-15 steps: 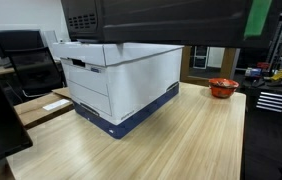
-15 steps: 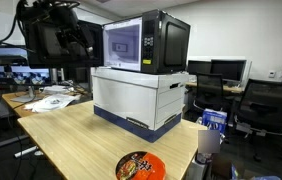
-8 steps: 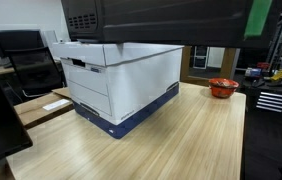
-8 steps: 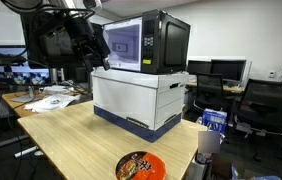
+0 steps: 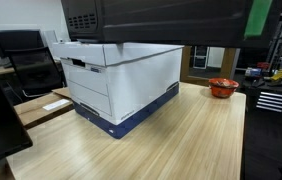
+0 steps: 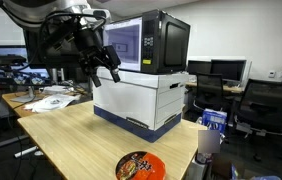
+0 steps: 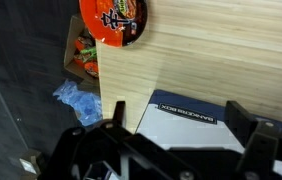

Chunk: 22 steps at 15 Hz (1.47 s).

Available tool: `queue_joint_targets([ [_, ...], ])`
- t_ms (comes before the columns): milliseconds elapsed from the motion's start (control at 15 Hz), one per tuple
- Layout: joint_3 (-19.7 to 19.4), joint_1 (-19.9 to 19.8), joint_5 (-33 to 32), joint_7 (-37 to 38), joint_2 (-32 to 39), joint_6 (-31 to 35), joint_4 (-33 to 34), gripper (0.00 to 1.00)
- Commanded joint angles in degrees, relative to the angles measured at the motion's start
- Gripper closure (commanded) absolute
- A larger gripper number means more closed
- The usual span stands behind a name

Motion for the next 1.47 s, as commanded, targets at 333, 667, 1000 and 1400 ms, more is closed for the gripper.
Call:
queue_joint_targets([
  [333,1.47,-4.41,-8.37,1.6,6.61,2.0,3.42,0.0],
  [667,3.48,-4.1,-7.85,5.97,9.01,-8.43,8.81,0.0],
  [1000,1.25,-1.68,1.48,3.1,13.62,-21.92,18.75,0.0],
  [1400,-1.59,-2.59,8.94,4.89,17.74,-26.9,26.13,0.0],
])
